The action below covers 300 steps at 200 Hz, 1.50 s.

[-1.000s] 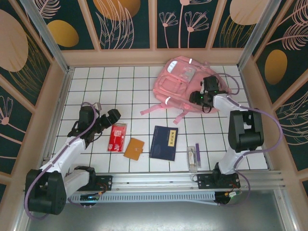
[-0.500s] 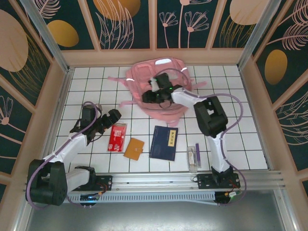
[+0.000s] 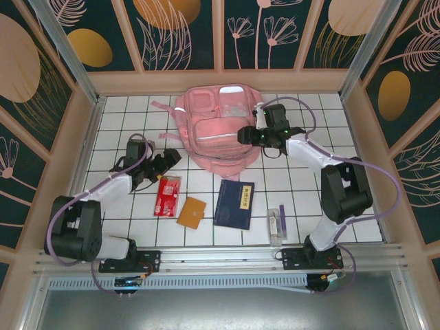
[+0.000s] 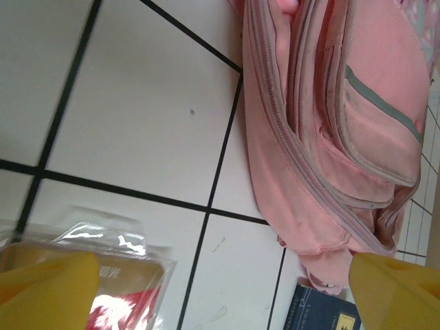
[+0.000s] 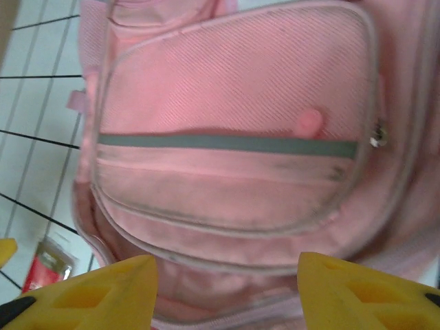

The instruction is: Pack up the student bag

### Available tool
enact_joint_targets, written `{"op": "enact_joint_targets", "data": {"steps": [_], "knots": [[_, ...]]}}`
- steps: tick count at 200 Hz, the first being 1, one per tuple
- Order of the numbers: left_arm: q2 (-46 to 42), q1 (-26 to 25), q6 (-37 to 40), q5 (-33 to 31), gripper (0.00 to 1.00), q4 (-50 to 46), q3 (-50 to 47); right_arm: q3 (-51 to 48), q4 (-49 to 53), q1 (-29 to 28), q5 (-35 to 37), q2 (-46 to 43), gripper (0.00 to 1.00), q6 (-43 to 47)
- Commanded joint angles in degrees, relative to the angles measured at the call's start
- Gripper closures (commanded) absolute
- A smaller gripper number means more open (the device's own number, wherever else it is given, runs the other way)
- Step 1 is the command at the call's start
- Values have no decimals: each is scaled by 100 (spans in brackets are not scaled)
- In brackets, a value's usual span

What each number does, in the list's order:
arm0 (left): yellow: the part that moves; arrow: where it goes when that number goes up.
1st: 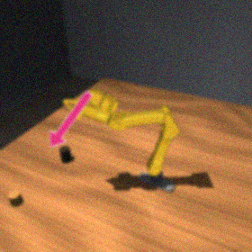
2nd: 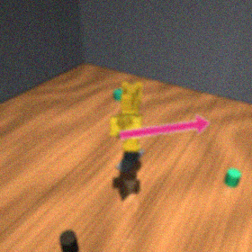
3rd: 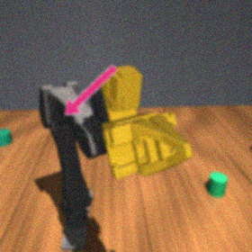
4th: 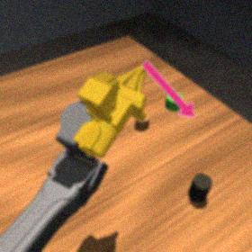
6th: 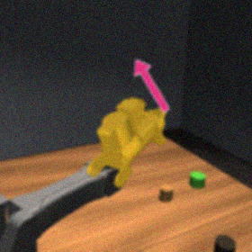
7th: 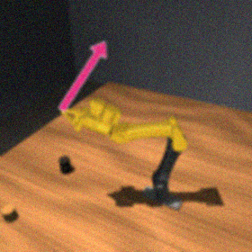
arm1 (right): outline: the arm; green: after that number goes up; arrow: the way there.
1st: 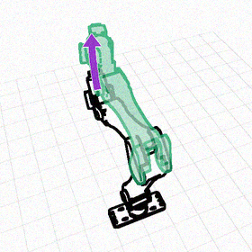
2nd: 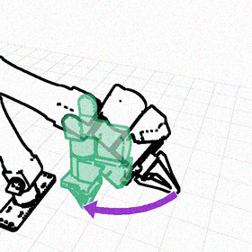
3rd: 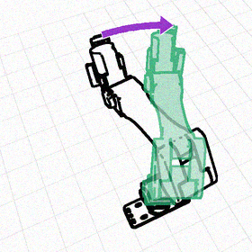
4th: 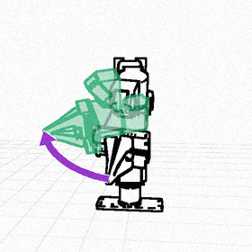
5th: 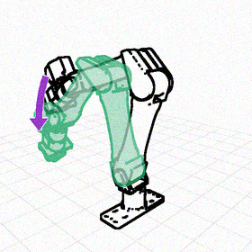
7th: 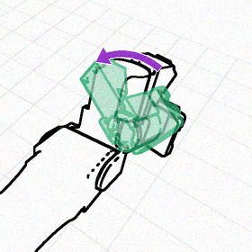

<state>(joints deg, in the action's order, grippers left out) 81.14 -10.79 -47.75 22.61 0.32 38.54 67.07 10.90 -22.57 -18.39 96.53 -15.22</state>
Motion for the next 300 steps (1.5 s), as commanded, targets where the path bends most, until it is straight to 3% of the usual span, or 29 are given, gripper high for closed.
{"op": "enact_joint_targets", "data": {"steps": [1, 58, 72, 95, 121, 131, 143, 157, 170, 185, 206, 211, 226, 246, 275, 300], "knots": [[492, -300, -254, -38, 7, 285, 521, -327, 456, -183, 584, -246, 43, 84], [1674, -923, -781, -441, 11, 162, 1427, -836, -96, -605, 284, -478, 42, -711], [1623, -934, -913, -317, 12, 169, 1404, -858, -147, -821, 619, -377, 34, -1026], [1187, -925, -765, -509, 11, -80, 1307, -941, -294, -859, 995, 3, 34, -2154], [717, -735, -352, -719, 10, -771, 1431, -732, -189, -1163, 1619, 454, 34, -2513], [536, -589, -241, -757, 8, -1005, 1467, -699, -279, -1132, 1567, 609, 40, -2516], [337, -352, -119, -724, 1, -1138, 1440, -679, -344, -1117, 1549, 712, 58, -2387], [243, -149, 289, -863, 1, -992, 1481, -746, -559, -1096, 1378, 709, 74, -1985], [441, -143, 814, -1424, 1, -1031, 1675, -762, -621, -1080, 1231, 681, 85, -1575], [984, -136, 1061, -1382, 1, -1058, 2255, -617, -443, -914, 1137, 733, 99, -1151], [1662, -151, 876, -929, 1, -895, 2664, -444, -359, -199, 673, 862, 100, -954], [1896, -174, 859, -909, 1, -877, 2745, -425, -395, -49, 380, 881, 96, -913], [2250, -267, 847, -1083, 1, -893, 2910, -256, -372, 210, -329, 907, 71, -714], [2589, -431, 668, -1117, 8, -882, 2922, -145, -313, 231, -209, 639, 46, -504], [2541, -941, 435, -1072, 8, -750, 2642, -261, -524, 162, -14, 152, 40, -289], [1969, -1226, -281, -513, 13, -54, 1825, -256, -592, -187, 131, 21, 40, -181]]}}
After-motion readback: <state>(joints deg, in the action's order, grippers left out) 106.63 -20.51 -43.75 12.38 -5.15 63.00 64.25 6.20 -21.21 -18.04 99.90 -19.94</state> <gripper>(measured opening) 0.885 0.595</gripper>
